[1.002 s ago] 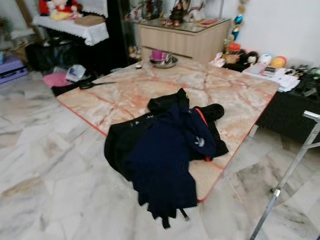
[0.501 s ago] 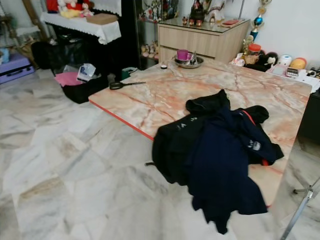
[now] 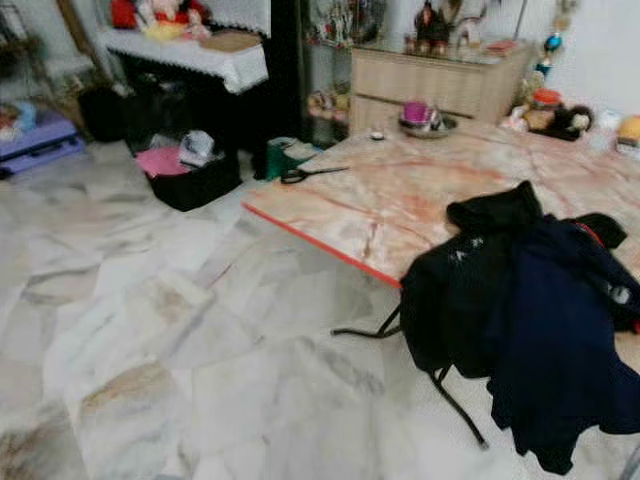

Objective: Hang hanger

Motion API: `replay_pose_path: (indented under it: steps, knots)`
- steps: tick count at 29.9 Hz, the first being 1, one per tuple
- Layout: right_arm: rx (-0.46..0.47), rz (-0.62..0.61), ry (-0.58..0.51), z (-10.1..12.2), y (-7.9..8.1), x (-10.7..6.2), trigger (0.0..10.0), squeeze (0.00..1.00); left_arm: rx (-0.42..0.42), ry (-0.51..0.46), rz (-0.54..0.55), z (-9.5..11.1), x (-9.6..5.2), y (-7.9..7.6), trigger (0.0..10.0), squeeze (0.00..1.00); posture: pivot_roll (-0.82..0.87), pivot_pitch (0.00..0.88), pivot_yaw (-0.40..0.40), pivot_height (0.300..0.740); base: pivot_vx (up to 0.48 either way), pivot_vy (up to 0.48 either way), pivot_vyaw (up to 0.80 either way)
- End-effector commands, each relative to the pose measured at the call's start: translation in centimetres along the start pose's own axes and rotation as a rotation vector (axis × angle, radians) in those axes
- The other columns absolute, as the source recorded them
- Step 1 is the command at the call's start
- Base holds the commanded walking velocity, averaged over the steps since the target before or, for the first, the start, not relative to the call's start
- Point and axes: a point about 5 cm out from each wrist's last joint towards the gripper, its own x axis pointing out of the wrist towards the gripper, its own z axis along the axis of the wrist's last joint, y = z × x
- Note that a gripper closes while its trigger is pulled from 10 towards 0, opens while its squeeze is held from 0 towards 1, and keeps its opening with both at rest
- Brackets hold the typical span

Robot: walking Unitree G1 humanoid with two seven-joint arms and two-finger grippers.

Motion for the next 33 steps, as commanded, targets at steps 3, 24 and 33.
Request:
replay_pose_path:
  steps: [3, 24, 33]
  knots:
    - [-0.001, -0.025, 0.014, -0.36, -1.01, -0.15, 10.0, 0.0, -0.006, 0.003, -0.013, 0.0, 0.04, -0.68, 10.0, 0.0, 0.0, 0.0, 0.024, 0.74, 0.0, 0.476, 0.0]
    - [-0.029, -0.006, 0.012, -0.1, -0.98, -0.09, 10.0, 0.0, 0.005, -0.011, -0.03, 0.34, 0.07, -0.93, 10.0, 0.0, 0.01, 0.006, 0.02, 0.74, 0.0, 0.115, 0.27]
    - [-0.032, -0.006, 0.015, -0.14, -1.05, -0.11, 10.0, 0.0, -0.015, -0.014, -0.033, 0.32, 0.07, -1.1, 10.0, 0.0, 0.01, 0.005, 0.01, 0.74, 0.0, 0.0, 0.8]
